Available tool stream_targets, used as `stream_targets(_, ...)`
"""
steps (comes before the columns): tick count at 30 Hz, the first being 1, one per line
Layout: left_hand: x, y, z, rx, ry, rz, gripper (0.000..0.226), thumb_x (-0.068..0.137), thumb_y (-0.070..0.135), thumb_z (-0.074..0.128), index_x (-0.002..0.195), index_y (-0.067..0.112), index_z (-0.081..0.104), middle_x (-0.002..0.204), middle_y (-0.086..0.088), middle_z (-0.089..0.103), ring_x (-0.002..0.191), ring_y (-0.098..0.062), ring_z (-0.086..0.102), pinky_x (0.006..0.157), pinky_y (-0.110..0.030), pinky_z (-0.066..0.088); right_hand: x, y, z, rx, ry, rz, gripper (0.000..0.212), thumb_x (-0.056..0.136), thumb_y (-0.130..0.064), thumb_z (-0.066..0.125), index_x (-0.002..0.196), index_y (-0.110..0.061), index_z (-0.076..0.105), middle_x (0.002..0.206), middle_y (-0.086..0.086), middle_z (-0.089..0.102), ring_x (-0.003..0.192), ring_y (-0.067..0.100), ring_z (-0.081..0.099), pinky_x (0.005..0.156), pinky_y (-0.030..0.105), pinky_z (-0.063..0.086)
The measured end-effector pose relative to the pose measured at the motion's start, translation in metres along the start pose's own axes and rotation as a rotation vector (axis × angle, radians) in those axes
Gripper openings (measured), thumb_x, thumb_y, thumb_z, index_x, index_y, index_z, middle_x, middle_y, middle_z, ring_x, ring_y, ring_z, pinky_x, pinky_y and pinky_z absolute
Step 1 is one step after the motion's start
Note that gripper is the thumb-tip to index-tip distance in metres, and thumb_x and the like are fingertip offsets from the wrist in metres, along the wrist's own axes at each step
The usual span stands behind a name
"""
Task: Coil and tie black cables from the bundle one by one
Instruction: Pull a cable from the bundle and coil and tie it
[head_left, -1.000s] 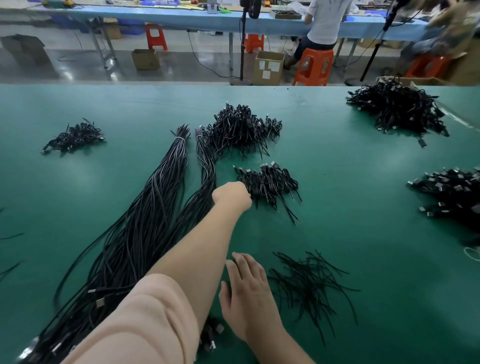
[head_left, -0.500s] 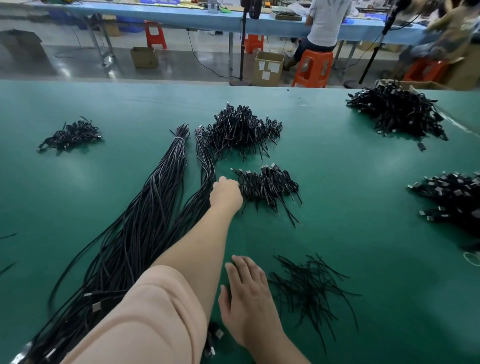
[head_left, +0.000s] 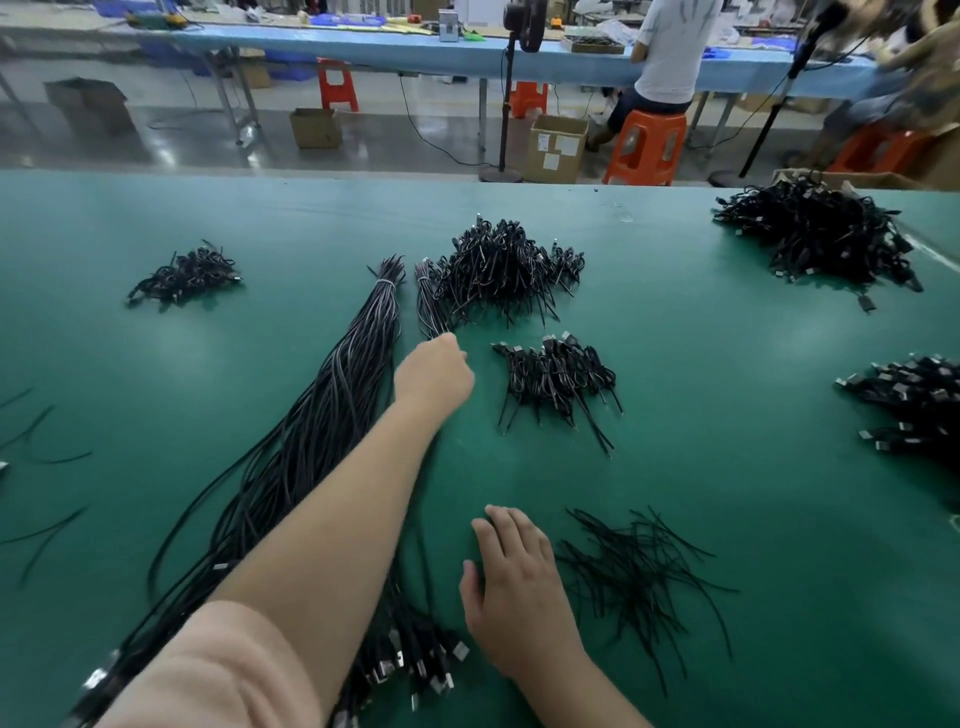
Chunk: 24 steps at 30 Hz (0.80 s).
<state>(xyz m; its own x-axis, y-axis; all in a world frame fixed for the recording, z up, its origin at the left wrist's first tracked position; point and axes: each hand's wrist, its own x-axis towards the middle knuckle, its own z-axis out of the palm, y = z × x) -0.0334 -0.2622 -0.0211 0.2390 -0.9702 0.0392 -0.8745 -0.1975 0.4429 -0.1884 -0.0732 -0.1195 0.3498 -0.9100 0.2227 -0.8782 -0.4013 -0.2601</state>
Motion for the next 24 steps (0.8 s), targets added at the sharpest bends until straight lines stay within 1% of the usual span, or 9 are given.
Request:
stream_targets(1, -0.005, -0.013, -0.011, -0.008, 0.003, -0.025, 0.01, 0.094, 0.014, 0.049, 0.1, 0.016, 0.056, 0.1, -0.005, 0.065, 0.088, -0.028, 0.059, 0.072, -0.034, 0.044, 0.0, 0.0, -0.001, -0.009, -0.007, 0.0, 0.041, 0.093, -0.038, 0.045, 0.124, -0.017, 0.061, 0.132, 0.001, 0.06, 0.125, 0.022, 0.056, 0.108, 0.04, 0.046)
stream_targets(3, -0.021, -0.04, -0.029, 0.043, -0.073, -0.111, 0.021, 0.089, 0.009, 0.049, 0.103, 0.023, 0.056, 0.1, 0.0, 0.06, 0.089, -0.026, 0.057, 0.072, -0.034, 0.044, 0.001, -0.001, -0.003, -0.013, -0.024, -0.002, 0.043, 0.095, -0.039, 0.041, 0.127, -0.017, 0.06, 0.133, 0.001, 0.059, 0.127, 0.022, 0.054, 0.11, 0.039, 0.042)
stream_targets(6, -0.049, -0.081, -0.042, 0.157, -0.218, -0.204, 0.019, 0.089, 0.012, 0.053, 0.104, 0.014, 0.066, 0.103, -0.005, 0.067, 0.093, -0.028, 0.063, 0.08, -0.038, 0.054, 0.002, -0.003, -0.004, 0.014, -0.085, 0.013, 0.055, 0.097, -0.042, 0.026, 0.137, -0.016, 0.052, 0.145, 0.002, 0.05, 0.138, 0.021, 0.042, 0.119, 0.037, 0.026)
stream_targets(9, -0.073, -0.104, -0.043, 0.163, -0.271, -0.19, 0.017, 0.093, 0.029, 0.064, 0.092, 0.013, 0.071, 0.093, -0.005, 0.072, 0.09, -0.026, 0.066, 0.083, -0.038, 0.057, 0.002, -0.003, -0.005, 0.029, -0.109, 0.02, 0.06, 0.097, -0.044, 0.02, 0.143, -0.017, 0.047, 0.15, 0.001, 0.044, 0.143, 0.019, 0.035, 0.121, 0.035, 0.019)
stream_targets(12, -0.092, -0.11, -0.043, 0.219, -0.283, -0.179, 0.029, 0.092, 0.046, 0.065, 0.09, 0.017, 0.067, 0.087, 0.0, 0.069, 0.085, -0.022, 0.064, 0.077, -0.034, 0.056, 0.001, -0.003, -0.005, 0.024, -0.117, 0.025, 0.055, 0.099, -0.042, 0.026, 0.144, -0.018, 0.047, 0.15, 0.0, 0.044, 0.142, 0.018, 0.034, 0.121, 0.034, 0.02)
stream_targets(15, -0.104, -0.111, -0.039, 0.306, -0.297, -0.178, 0.036, 0.091, 0.052, 0.065, 0.094, 0.016, 0.065, 0.091, 0.0, 0.07, 0.084, -0.021, 0.066, 0.068, -0.031, 0.051, 0.001, -0.003, -0.005, 0.032, -0.127, 0.037, 0.052, 0.101, -0.041, 0.029, 0.144, -0.019, 0.046, 0.151, -0.002, 0.043, 0.142, 0.016, 0.033, 0.121, 0.033, 0.018)
stream_targets(18, -0.112, -0.11, -0.038, 0.354, -0.335, -0.175, 0.031, 0.093, 0.047, 0.065, 0.098, 0.016, 0.065, 0.094, 0.0, 0.07, 0.082, -0.02, 0.064, 0.067, -0.031, 0.049, 0.001, -0.003, -0.006, 0.037, -0.132, 0.034, 0.051, 0.101, -0.041, 0.031, 0.145, -0.018, 0.045, 0.151, -0.002, 0.043, 0.143, 0.016, 0.032, 0.121, 0.032, 0.017)
stream_targets(21, -0.117, -0.112, -0.038, 0.346, -0.318, -0.184, 0.019, 0.095, 0.034, 0.061, 0.1, 0.016, 0.064, 0.095, -0.002, 0.069, 0.081, -0.021, 0.063, 0.067, -0.031, 0.049, 0.001, -0.002, -0.006, 0.045, -0.136, 0.036, 0.051, 0.102, -0.041, 0.032, 0.146, -0.018, 0.044, 0.152, -0.002, 0.041, 0.144, 0.015, 0.031, 0.121, 0.032, 0.016)
stream_targets(24, -0.116, -0.114, -0.036, 0.188, -0.285, -0.22, 0.021, 0.096, 0.028, 0.057, 0.084, 0.012, 0.06, 0.076, -0.004, 0.067, 0.064, -0.022, 0.054, 0.06, -0.029, 0.044, 0.001, -0.002, -0.006, 0.053, -0.131, 0.034, 0.05, 0.102, -0.04, 0.033, 0.145, -0.018, 0.045, 0.152, -0.001, 0.042, 0.144, 0.016, 0.032, 0.122, 0.033, 0.017)
